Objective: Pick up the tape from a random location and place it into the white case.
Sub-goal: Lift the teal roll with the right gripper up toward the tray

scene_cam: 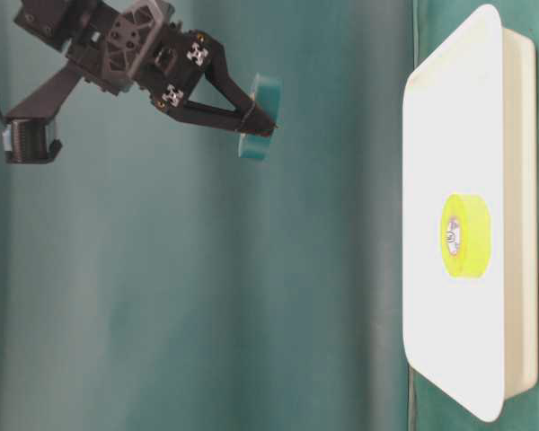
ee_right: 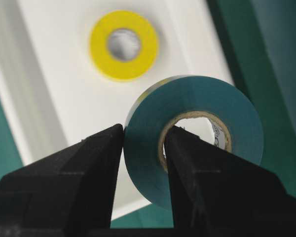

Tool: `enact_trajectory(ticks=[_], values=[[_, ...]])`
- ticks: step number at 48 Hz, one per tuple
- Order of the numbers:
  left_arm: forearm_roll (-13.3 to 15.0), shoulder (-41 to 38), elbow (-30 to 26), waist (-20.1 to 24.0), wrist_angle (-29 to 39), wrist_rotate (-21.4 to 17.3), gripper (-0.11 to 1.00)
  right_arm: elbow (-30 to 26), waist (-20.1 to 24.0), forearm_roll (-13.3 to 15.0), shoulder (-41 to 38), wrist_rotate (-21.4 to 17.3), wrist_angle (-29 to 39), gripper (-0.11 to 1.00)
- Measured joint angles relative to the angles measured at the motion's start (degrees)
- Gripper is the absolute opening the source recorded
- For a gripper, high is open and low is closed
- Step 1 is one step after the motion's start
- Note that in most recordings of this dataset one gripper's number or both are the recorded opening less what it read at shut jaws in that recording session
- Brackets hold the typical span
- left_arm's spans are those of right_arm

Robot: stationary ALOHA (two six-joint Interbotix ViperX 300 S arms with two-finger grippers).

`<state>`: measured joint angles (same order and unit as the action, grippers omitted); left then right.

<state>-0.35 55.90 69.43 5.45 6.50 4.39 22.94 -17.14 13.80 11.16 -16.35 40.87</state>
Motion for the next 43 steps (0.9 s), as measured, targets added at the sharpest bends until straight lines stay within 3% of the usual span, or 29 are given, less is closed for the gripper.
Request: enact_trajectory(ticks=[43], values=[[0.0, -0.1, -0.1, 0.0, 0.0, 0.0, 0.91, 0.0, -0.2, 0.2, 0.1, 0.0, -0.7, 0.3]])
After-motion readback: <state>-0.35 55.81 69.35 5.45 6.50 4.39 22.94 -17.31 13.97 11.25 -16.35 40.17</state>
